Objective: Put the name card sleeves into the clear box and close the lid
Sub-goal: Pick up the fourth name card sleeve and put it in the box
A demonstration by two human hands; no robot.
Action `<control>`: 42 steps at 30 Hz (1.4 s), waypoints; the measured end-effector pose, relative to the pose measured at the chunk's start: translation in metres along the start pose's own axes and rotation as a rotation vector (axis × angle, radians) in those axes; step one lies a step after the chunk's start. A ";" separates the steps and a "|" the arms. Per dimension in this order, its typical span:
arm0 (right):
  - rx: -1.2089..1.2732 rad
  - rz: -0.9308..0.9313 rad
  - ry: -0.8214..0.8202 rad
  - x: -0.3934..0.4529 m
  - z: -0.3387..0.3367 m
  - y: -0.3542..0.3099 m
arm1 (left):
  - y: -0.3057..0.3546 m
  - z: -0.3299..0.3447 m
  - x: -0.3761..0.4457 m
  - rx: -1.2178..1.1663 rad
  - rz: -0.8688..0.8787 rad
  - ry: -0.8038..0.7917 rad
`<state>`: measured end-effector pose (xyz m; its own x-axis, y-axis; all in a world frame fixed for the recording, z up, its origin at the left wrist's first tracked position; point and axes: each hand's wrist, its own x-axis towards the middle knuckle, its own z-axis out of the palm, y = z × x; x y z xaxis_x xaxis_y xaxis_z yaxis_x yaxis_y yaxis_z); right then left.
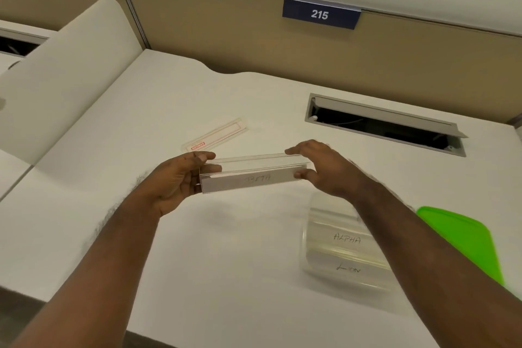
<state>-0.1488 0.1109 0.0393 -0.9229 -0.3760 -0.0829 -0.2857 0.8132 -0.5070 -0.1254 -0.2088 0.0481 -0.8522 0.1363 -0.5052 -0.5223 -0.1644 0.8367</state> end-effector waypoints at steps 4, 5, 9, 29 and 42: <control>0.204 0.118 -0.034 -0.034 -0.019 0.018 | -0.004 0.026 0.003 0.099 0.004 -0.048; 0.254 0.152 -0.033 -0.042 -0.024 0.022 | -0.005 0.033 0.004 0.125 0.014 -0.079; 0.368 0.251 -0.016 -0.076 -0.045 0.037 | -0.007 0.061 0.006 0.250 0.087 -0.248; 0.394 0.424 0.200 -0.203 -0.073 0.119 | -0.047 0.192 0.021 1.010 0.445 -0.273; -0.641 0.390 0.091 -0.198 -0.007 0.117 | -0.092 0.218 0.030 2.014 0.671 -0.217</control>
<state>-0.0018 0.2838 0.0024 -0.9976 0.0075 -0.0687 -0.0025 0.9894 0.1449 -0.0961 0.0239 0.0019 -0.7545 0.6227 -0.2071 0.6459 0.7605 -0.0664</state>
